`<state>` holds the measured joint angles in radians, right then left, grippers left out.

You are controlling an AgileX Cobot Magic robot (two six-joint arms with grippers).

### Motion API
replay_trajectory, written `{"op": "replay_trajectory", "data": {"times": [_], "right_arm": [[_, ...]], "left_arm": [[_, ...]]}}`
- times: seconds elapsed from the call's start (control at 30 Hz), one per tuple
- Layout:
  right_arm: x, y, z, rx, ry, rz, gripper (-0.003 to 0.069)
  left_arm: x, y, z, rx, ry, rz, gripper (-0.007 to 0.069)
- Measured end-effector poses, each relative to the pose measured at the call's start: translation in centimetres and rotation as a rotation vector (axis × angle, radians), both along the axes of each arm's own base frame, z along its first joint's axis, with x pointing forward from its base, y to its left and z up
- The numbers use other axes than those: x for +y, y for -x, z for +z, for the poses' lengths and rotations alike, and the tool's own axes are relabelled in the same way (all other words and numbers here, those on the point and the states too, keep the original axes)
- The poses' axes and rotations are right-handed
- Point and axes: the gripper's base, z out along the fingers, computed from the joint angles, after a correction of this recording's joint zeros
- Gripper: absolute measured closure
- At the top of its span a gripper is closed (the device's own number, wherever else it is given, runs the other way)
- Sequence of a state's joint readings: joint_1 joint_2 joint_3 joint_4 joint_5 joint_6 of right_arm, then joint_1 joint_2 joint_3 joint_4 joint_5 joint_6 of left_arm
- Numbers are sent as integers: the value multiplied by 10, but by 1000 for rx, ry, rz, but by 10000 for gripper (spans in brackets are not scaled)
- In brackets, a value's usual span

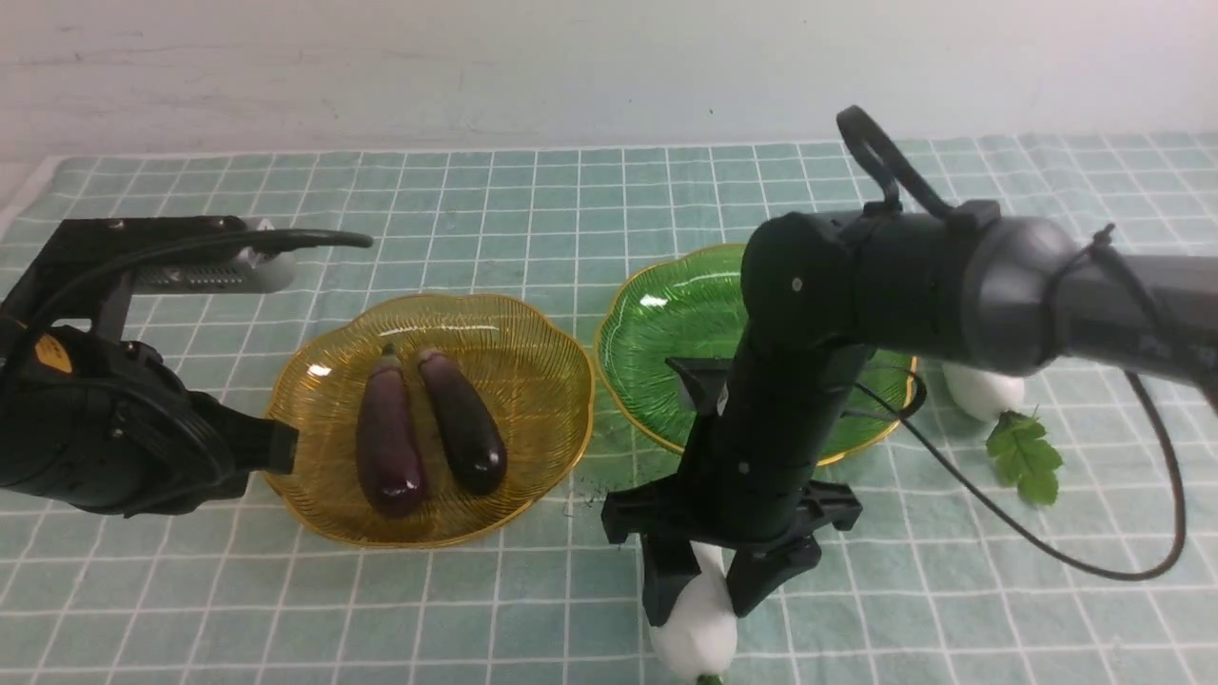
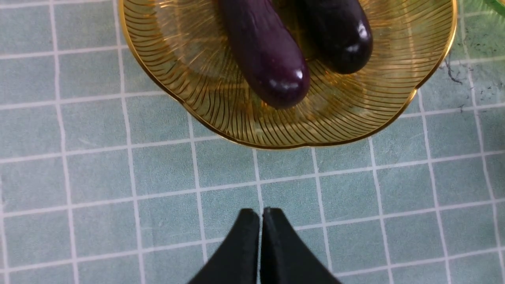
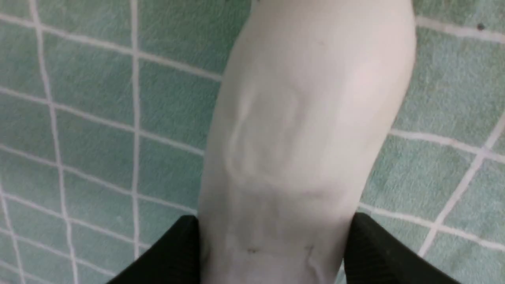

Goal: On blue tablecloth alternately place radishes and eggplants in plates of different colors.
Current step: 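Place the white radish on the plate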

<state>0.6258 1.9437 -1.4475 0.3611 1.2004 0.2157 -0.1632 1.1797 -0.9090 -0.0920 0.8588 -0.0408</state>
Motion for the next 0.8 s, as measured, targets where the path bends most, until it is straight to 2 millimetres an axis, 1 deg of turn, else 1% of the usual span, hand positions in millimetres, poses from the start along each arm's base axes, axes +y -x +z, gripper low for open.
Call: {"op": "replay_trajectory", "data": {"times": [0.07,0.13,0.17,0.2,0.23,0.27,0.33,0.37,0.4,0.43,0.47,0.5,0.53,0.57,0.6,0.63,0.67,0.73,0.8], "right_arm": [[-5,9,36,-78,-51,26,234],[-10,12,50,-113,-61,34,234],[-19,12,67,-163,-64,33,234],[-27,9,78,-198,-64,22,234],[-36,1,88,-239,-61,4,234],[-48,-12,97,-275,-58,-37,234],[-64,-38,103,-320,-51,-99,234],[-71,-53,100,-324,-45,-131,234],[-74,-64,101,-336,-48,-151,234],[-77,-74,95,-330,-43,-165,234],[-79,-82,94,-339,-45,-175,234],[-79,-91,87,-331,-39,-179,234],[-78,-102,80,-331,-38,-182,234],[-77,-107,79,-337,-41,-183,234],[-74,-119,69,-334,-38,-179,234],[-69,-132,53,-320,-35,-174,234],[-64,-142,42,-312,-44,-174,234],[-59,-153,33,-309,-60,-178,223],[-54,-163,21,-300,-75,-187,170]], "left_arm": [[0,0,0,0,-2,-3,632],[0,0,0,0,-1,-5,632],[0,0,0,1,2,-7,632],[-1,0,0,1,6,-9,632],[-1,0,0,1,11,-12,632],[-2,0,0,2,16,-15,632],[-3,0,0,3,27,-16,632],[-3,1,0,4,30,-15,632],[-3,1,0,4,32,-15,632],[-3,1,0,4,33,-15,632],[-3,1,0,4,33,-15,632],[-3,1,0,4,33,-16,632],[-3,1,0,4,32,-17,632],[-3,1,0,4,32,-17,632],[-3,1,0,3,31,-19,632],[-3,1,0,3,31,-20,632],[-3,1,0,3,31,-20,632],[-3,1,0,7,30,-21,632],[-3,2,0,17,30,-23,632]]}}
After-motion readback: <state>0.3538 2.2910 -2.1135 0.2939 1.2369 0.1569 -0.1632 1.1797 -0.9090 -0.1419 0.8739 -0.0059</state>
